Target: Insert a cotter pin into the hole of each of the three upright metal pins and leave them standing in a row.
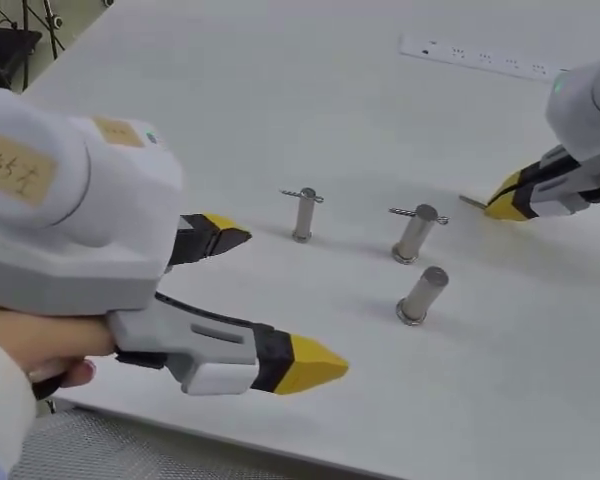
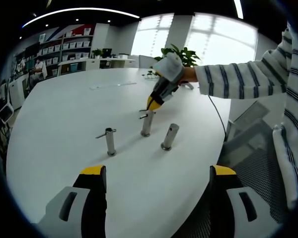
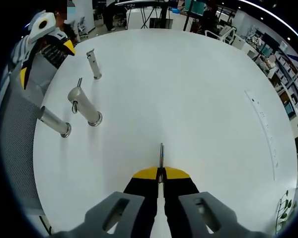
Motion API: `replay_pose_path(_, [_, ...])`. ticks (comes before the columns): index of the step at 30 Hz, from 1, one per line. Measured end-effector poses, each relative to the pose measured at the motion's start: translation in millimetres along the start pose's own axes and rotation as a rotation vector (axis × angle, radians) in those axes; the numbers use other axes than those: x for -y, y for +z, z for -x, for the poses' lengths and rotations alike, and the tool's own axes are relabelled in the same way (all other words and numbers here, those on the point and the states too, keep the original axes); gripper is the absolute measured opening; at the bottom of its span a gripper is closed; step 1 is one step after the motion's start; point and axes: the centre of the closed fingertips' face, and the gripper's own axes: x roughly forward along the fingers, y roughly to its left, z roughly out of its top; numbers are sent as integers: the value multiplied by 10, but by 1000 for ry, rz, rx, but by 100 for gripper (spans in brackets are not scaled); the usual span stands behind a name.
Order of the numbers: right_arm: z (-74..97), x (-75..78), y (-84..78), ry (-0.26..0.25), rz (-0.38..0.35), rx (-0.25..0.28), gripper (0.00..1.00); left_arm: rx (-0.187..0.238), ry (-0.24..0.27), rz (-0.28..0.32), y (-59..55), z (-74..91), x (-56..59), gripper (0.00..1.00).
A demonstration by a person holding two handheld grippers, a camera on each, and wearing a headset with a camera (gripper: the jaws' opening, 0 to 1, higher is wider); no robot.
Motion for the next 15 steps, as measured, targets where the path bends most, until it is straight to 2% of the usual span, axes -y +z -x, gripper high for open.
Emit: replay_pose_path(15, [226, -12, 77, -58, 23, 61, 0, -5, -12, -2, 17, -34, 68, 83])
